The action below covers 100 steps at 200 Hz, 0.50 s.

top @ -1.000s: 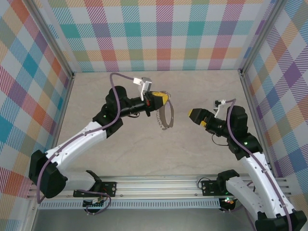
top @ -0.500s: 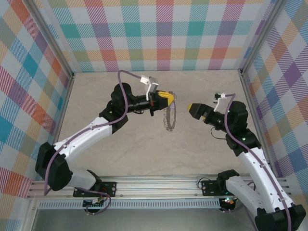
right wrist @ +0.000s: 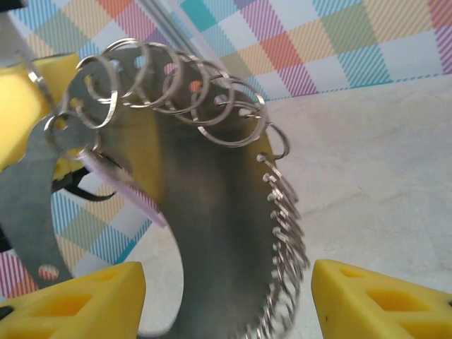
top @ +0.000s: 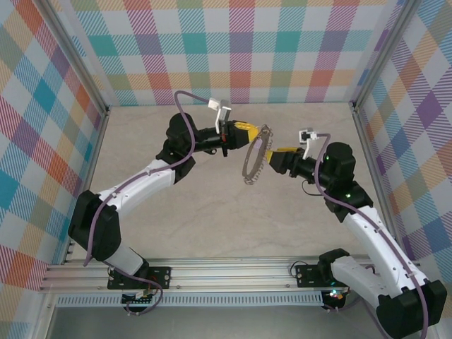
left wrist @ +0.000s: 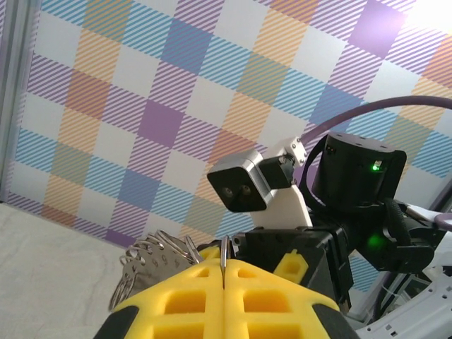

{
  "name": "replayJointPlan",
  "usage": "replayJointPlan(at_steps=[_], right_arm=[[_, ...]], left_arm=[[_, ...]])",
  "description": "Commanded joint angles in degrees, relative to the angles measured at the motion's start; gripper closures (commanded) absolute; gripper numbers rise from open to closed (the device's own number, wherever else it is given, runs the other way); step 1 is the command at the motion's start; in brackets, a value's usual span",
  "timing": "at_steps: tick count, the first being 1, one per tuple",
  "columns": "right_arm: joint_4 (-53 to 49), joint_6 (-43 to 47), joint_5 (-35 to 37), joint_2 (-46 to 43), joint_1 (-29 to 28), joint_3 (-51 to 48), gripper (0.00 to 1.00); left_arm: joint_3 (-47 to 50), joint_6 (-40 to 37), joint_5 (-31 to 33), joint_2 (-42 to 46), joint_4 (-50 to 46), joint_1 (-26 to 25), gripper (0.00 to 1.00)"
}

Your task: Put the keys on the keyring

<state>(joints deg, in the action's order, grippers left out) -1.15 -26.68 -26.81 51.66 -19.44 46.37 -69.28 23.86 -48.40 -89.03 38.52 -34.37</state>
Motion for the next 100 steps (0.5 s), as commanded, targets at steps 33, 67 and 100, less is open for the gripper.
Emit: replayJointPlan(at_steps=[33, 67, 100], right_arm=[[2.9, 5.4, -3.0, -0.6, -3.0, 2.6, 0.37], [4.2, 5.9, -1.4, 0.1, -4.7, 3.5, 0.35], [6.6, 5.9, -0.2, 1.8, -5.2, 4.2, 0.33]], left_arm=[[-2.9, 2.9, -2.5, 0.2, 4.9, 0.5, 1.0], [-3.6, 3.0, -3.1, 0.4, 3.6, 0.5, 1.0], [-4.4, 3.1, -3.6, 0.6, 2.3, 0.5, 1.0]])
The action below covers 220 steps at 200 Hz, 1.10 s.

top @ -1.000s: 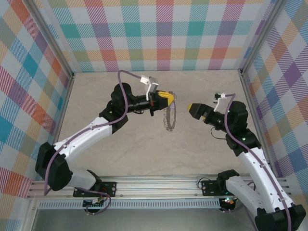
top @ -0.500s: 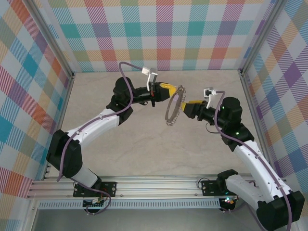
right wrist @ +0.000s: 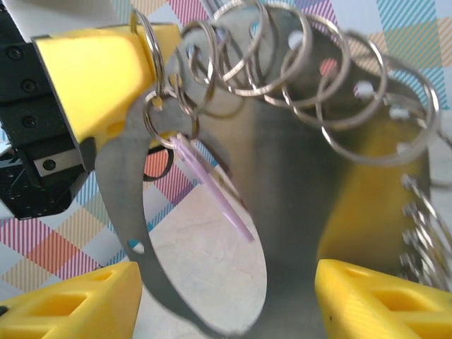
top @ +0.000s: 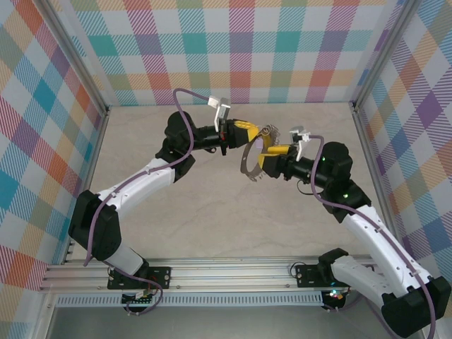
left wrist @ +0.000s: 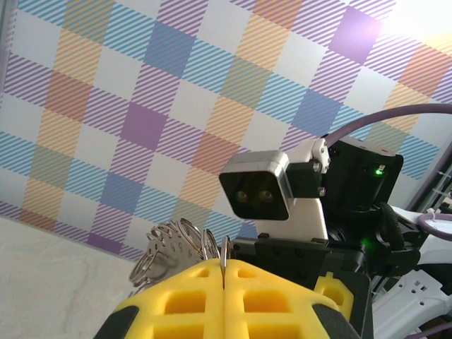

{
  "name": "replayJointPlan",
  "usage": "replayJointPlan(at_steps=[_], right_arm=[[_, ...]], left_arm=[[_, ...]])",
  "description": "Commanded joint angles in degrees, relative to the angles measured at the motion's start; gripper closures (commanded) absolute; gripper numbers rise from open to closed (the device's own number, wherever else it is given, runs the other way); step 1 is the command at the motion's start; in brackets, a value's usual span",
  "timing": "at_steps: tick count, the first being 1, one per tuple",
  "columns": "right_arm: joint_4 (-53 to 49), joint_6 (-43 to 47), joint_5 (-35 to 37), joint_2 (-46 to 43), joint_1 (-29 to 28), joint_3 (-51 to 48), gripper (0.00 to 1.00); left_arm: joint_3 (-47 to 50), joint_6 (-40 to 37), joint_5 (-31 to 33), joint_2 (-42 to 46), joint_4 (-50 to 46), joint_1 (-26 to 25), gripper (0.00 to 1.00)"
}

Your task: Put the keys on the keyring

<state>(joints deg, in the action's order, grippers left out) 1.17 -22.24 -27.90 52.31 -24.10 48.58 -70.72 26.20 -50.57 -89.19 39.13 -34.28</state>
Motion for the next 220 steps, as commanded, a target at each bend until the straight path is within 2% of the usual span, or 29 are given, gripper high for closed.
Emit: replayJointPlan(at_steps=[1, 102, 135, 168, 220], right_arm=[[4.4, 1.5, 1.0, 1.2, -0.5, 2.1, 0.33], [10.1, 1.3, 2.1, 6.3, -2.1, 5.0, 0.34], [10.8, 1.3, 2.6, 7.0, -3.0, 5.3, 0.38], [10.8, 1.5, 2.5, 7.4, -3.4, 5.5, 0.52], [10.0, 1.0, 2.7, 5.9, -3.4, 4.9, 0.82]], left_arm=[[-2.9, 0.8, -1.5, 0.8, 1.7, 0.4, 1.0], [-3.4, 0.9, -2.2, 1.6, 0.2, 0.4, 1.0], [-3.3, 0.8, -2.1, 1.8, -0.1, 0.4, 1.0], [-3.2, 0.4, -1.7, 2.1, -0.6, 0.5, 1.0], [-3.0, -0.2, -0.4, 2.5, -1.8, 0.5, 1.0]])
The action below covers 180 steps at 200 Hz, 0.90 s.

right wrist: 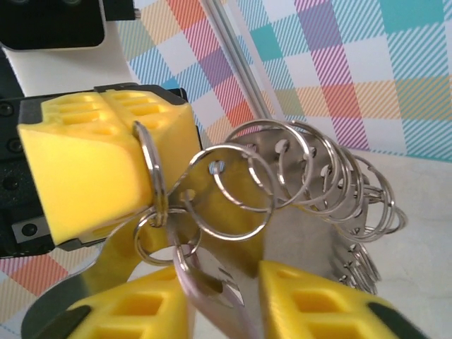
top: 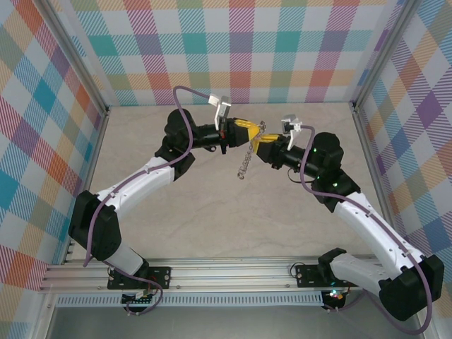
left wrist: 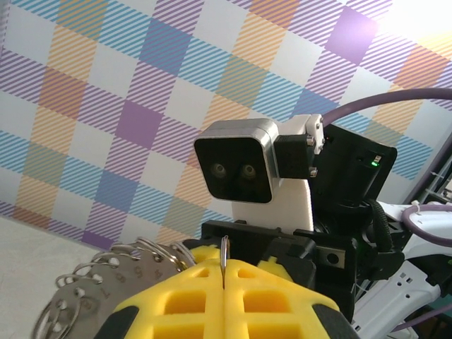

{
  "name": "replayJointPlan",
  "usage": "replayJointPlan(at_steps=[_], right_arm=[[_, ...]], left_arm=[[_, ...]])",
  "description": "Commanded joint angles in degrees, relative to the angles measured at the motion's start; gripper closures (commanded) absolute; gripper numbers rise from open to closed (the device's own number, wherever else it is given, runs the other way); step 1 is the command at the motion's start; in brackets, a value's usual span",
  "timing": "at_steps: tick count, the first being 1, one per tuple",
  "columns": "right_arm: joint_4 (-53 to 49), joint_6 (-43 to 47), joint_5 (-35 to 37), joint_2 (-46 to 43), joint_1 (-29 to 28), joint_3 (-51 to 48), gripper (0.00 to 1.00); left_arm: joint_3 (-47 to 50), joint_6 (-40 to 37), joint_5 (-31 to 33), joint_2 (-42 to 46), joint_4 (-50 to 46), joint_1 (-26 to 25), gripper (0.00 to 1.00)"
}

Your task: Put the keys on the keyring

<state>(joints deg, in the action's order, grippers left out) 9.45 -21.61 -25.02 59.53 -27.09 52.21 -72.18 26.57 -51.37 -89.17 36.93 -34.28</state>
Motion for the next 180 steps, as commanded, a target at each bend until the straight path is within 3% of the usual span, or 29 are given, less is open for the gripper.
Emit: replayJointPlan(at_steps=[1, 41, 180], right_arm=[[1.7, 0.3, -0.2, -1.4, -0.4, 1.2, 0.83], [-2.9, 1.4, 1.5, -2.9, -0.4, 1.3, 1.0], [-26.3, 8.8, 6.1, -2.7, -0.4, 9.1, 1.0]], left_arm=[[-1.5, -0.6, 0.5, 2.5, 0.4, 0.5, 1.0], [-1.0, -1.5, 2.5, 3.3, -0.8, 0.4, 1.0], [-0.4, -12.3, 7.4, 7.1, -13.8, 0.5, 1.0]])
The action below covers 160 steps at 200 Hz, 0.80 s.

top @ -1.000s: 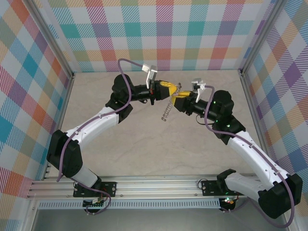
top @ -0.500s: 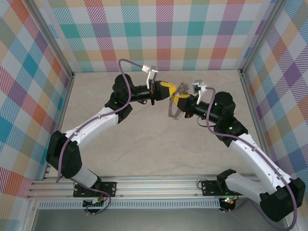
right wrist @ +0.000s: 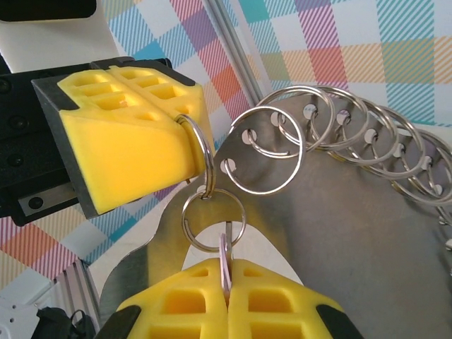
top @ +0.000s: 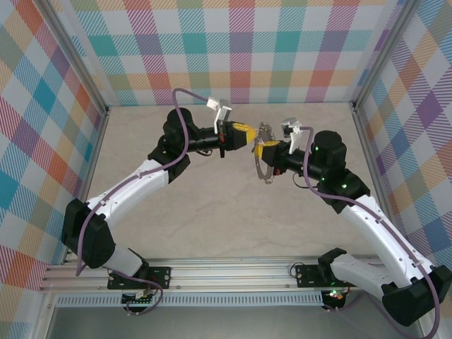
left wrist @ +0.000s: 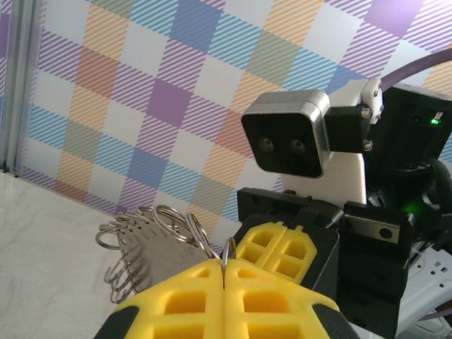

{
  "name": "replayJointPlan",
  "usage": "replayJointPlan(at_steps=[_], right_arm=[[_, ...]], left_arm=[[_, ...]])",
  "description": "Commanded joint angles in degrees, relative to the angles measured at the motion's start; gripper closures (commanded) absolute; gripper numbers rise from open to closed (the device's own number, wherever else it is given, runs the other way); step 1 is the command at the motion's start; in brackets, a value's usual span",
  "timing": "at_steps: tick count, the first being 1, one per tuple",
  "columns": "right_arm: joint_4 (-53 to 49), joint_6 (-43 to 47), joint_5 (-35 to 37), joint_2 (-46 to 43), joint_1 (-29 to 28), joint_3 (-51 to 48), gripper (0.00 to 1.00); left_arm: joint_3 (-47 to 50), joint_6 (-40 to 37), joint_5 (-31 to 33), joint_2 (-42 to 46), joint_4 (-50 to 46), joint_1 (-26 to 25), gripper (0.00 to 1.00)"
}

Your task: Put the keys on the keyring

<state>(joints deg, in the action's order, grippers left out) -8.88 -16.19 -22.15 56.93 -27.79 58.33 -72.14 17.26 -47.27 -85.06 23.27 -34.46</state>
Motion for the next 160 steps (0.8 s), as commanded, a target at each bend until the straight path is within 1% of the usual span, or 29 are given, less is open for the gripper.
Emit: replayJointPlan(at_steps=[1, 22, 30, 51, 54, 58, 64, 72, 79, 89, 121, 160], right_arm=[[-8.3, 3.5, 3.3, -0.1, 0.3, 3.1, 1.0], [-9.9, 4.4, 1.5, 1.0, 0.3, 4.1, 1.0], [-8.9, 4.3, -1.2, 1.4, 0.2, 3.9, 1.0], [-5.0, 3.7, -11.2, 3.6, 0.3, 3.6, 1.0], [-4.8, 3.5, -11.9, 4.0, 0.4, 3.7, 0.97], [-4.6, 3.2, -12.3, 4.6, 0.4, 3.9, 0.91], [-4.3, 2.8, -11.9, 5.1, 0.3, 4.0, 0.79], [-3.9, 2.6, -10.5, 5.1, 0.4, 3.8, 0.68], [-3.7, 2.6, -8.9, 4.7, 0.4, 3.4, 0.63], [-3.5, 2.6, -7.1, 3.8, 0.6, 2.9, 0.58], [-3.2, 2.4, -1.9, -0.8, 2.0, 0.4, 0.55], [-0.9, 0.8, 0.8, -5.9, 3.2, -3.5, 0.53]], left_arm=[[-0.4, -3.1, 3.3, 3.0, -0.2, 0.7, 1.0], [-0.8, -3.5, 2.9, 2.7, -1.0, 0.7, 1.0], [-0.8, -3.5, 2.5, 2.7, -1.0, 0.7, 1.0], [-1.1, -3.4, 1.9, 2.6, -1.4, 0.7, 1.0], [-1.1, -3.3, 1.8, 2.5, -1.4, 0.7, 1.0], [-1.1, -3.3, 1.8, 2.6, -1.4, 0.7, 1.0], [-1.1, -3.3, 1.9, 2.7, -1.4, 0.7, 1.0], [-1.0, -3.3, 2.0, 2.9, -1.3, 0.7, 1.0], [-1.0, -3.3, 2.2, 3.0, -1.4, 0.7, 1.0], [-1.0, -3.4, 2.1, 3.3, -1.5, 0.7, 1.0], [-2.3, -3.6, 1.0, 3.2, -2.9, 1.1, 1.0], [-5.4, -5.4, -0.1, 2.5, -7.3, 1.4, 1.0]])
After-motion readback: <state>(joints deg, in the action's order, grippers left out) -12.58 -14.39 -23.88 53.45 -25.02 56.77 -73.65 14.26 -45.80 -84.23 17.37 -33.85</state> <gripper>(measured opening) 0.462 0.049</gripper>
